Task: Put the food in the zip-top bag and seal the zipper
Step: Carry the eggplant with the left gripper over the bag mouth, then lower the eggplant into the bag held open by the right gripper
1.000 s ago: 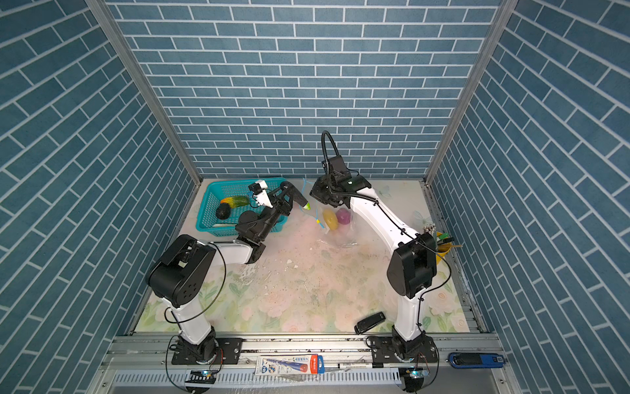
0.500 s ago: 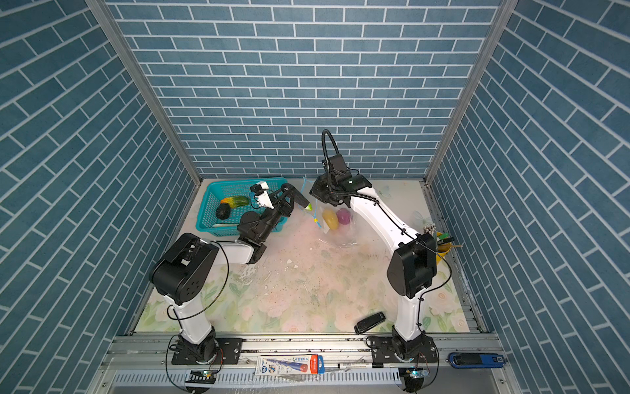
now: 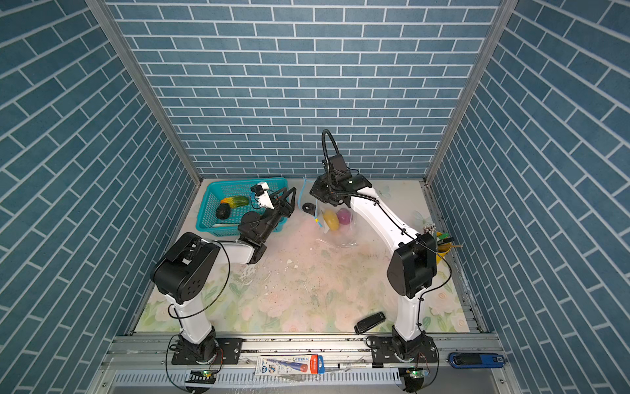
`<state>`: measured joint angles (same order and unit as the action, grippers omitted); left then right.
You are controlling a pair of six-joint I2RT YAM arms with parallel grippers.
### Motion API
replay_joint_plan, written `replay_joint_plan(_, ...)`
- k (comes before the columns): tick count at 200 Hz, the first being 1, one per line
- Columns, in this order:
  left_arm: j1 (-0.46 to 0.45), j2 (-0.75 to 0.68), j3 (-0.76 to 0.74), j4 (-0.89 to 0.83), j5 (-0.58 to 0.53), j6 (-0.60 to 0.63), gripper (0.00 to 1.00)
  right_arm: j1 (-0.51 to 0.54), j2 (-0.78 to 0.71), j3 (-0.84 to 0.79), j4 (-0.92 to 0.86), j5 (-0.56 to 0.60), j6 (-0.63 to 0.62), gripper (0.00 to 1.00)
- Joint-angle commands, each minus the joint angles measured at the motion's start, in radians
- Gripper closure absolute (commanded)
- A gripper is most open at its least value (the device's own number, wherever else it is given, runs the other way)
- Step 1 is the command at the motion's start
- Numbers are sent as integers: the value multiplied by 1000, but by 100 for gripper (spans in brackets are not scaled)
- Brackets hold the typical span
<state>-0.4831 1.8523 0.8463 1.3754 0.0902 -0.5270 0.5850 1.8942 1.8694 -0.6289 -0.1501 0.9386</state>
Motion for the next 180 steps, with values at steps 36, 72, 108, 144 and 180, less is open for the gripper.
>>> replay_joint_plan(36, -4, 9, 0, 30, -12, -32, 48, -4, -28, 71, -18, 4, 21, 100)
replay_joint_plan(72, 4, -2, 22, -77, 71, -140, 53, -4, -40, 74, -29, 19, 8, 100)
replay_joint_plan(108, 6, -43, 41, -225, 140, -202, 53, -3, -41, 73, -39, 22, -1, 100)
replay_joint_plan(144, 32, -44, 120, -428, 253, -291, 58, -4, -41, 81, -46, 24, -15, 100)
replay_joint_plan(180, 46, -24, 184, -495, 325, -337, 70, -3, -41, 86, -49, 26, -23, 100)
